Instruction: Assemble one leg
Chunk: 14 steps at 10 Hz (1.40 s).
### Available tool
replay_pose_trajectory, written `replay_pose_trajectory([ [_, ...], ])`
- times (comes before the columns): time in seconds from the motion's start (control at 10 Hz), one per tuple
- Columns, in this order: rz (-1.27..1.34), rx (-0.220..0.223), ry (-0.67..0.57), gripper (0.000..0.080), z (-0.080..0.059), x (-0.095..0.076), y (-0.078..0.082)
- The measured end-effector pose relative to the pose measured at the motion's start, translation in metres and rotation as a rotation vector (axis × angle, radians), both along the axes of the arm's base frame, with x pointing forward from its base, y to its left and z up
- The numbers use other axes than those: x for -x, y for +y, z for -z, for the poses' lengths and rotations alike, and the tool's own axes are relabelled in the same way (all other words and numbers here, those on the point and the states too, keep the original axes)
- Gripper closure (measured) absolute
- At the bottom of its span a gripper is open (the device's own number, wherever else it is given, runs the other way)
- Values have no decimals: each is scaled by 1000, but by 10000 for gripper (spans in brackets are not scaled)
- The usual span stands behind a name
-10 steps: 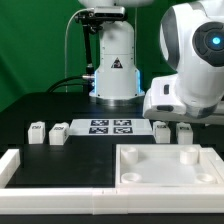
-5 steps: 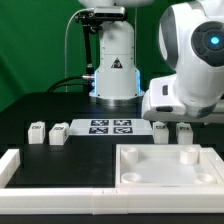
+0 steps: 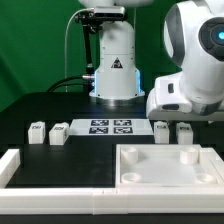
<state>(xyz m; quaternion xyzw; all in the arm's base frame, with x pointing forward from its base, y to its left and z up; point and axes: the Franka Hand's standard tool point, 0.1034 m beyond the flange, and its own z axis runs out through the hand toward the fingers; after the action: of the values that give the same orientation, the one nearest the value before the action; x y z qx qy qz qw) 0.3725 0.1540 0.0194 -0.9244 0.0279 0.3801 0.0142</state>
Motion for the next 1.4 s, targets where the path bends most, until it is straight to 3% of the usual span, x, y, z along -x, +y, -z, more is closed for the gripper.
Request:
replay_pose_trajectory([
  [0.6,0,-1,6,151,11,4,1],
  [1.1,-12,-44,-11,151,14,-15,-8],
  [1.4,-7,-38,-11,151,15,-15,-7],
])
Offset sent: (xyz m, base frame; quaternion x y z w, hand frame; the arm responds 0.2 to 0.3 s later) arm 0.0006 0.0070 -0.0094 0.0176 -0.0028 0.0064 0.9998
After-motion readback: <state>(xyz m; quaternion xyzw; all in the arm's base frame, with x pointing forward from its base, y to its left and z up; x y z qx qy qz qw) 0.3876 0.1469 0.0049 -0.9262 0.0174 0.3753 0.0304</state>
